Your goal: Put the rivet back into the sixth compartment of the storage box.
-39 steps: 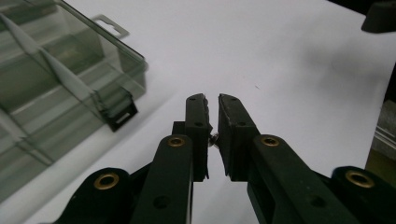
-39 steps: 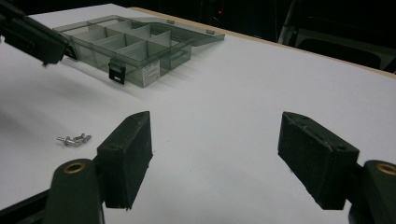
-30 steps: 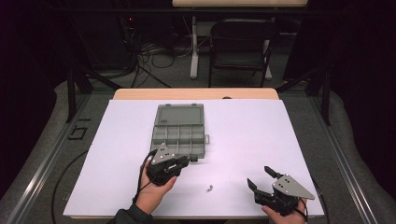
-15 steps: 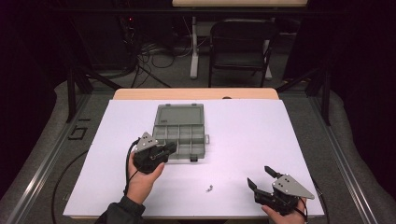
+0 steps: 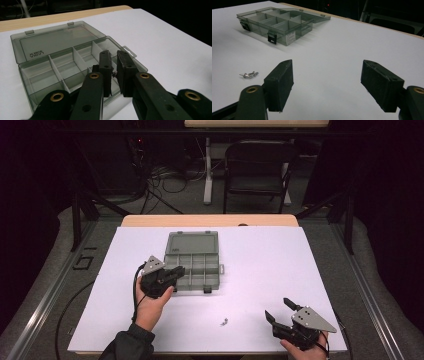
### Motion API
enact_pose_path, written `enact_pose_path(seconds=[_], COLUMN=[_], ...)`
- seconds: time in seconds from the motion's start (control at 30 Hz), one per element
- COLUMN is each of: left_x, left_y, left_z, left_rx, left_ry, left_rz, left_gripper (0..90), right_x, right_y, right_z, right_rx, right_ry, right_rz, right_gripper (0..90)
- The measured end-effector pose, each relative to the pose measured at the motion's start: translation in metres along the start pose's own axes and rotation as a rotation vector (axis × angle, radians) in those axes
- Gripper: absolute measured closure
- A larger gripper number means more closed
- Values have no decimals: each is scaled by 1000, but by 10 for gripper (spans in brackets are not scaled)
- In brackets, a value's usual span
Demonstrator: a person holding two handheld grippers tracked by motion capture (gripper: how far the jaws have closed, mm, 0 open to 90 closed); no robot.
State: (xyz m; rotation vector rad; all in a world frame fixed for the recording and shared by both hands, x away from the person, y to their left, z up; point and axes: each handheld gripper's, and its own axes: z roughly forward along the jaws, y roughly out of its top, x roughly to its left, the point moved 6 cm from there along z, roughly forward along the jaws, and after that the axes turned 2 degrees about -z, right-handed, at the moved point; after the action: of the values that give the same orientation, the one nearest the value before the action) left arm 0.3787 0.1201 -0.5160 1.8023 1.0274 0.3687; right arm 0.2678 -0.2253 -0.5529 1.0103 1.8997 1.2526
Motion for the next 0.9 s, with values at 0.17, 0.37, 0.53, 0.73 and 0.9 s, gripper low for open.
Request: enact_pose_path(seconds=[0.17, 0.37, 0.53, 0.73, 0.9], left_x=[6, 11, 15, 22, 24], left_y=[-1, -3, -8, -19, -25], left_z=[6, 12, 19, 30, 35], left_rx=[10, 23, 51, 100, 132], left_ry=[14, 29, 40, 65, 76], left_rz=[-13, -25, -41, -44, -40], left_gripper=[825, 825, 825, 825, 825], right_x=[0, 0, 0, 1, 1], right_y=[0, 0, -1, -1, -1], right_z=[0, 0, 0, 0, 0], right_rx=[1, 3, 9, 6, 11], right_ry=[0, 0, 1, 3, 5], right_rz=[0, -1, -4, -3, 0], right_gripper=[258, 257, 258, 258, 258])
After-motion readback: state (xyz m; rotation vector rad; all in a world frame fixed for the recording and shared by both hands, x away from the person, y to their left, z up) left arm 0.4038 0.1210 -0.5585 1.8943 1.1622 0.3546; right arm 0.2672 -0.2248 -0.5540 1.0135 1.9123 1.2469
